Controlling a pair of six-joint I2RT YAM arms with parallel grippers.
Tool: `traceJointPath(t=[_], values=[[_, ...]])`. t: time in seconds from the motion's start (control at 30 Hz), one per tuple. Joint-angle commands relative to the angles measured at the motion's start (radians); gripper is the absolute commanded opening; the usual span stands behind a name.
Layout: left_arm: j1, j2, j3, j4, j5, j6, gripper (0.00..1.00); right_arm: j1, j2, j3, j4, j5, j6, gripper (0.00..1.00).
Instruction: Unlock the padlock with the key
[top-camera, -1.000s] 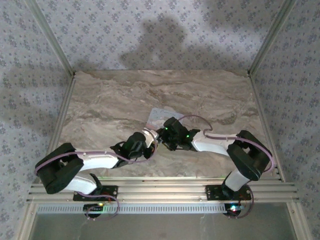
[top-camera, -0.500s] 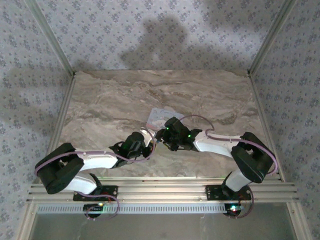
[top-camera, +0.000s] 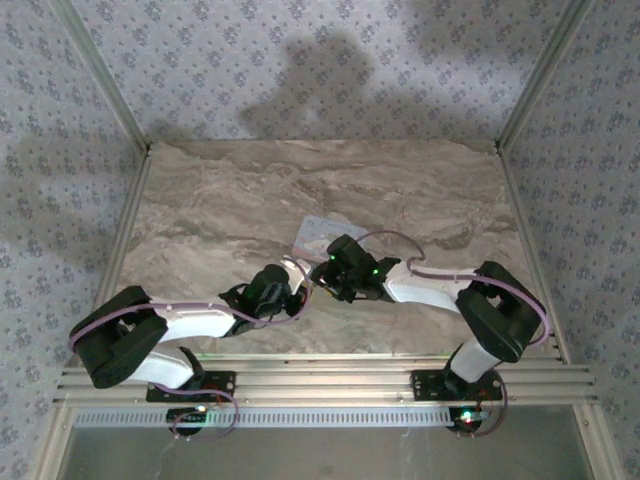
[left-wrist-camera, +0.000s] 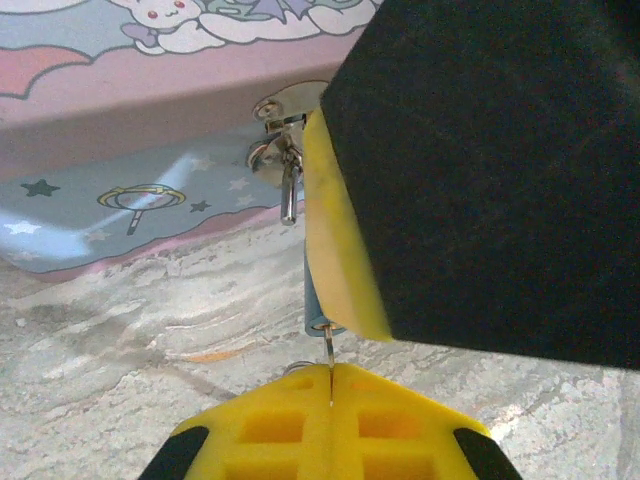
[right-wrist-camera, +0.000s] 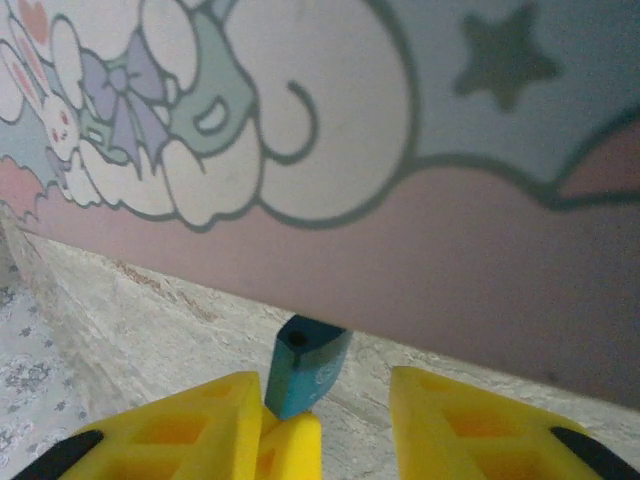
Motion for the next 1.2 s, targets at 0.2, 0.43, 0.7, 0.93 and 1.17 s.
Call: traceJointPath(t=[0.2, 0.43, 0.7, 0.93, 1.17], values=[[-0.034, -0.015, 0.021, -0.015, -0.035, 0.038, 0.00, 0.010, 0.029, 0.029, -0.019, -0.011, -0.003, 0.36], [-0.046, -0.017, 0.028, -0.026, -0.050, 0.052, 0.00, 0.004, 0.036, 0.041, -0.031, -0.009, -0.009, 0.47], [-0.054, -0.018, 0.030, -0.031, -0.057, 0.056, 0.00, -0.004, 0.051, 0.052, -0.050, -0.013, -0.029, 0.30], [-0.056, -0.018, 0.031, -0.032, -0.060, 0.056, 0.00, -0.003, 0.048, 0.047, -0.052, -0.007, -0.035, 0.08], [-0.057, -0.019, 0.032, -0.032, -0.056, 0.050, 0.00, -0.005, 0.031, 0.031, -0.051, 0.006, -0.039, 0.00]])
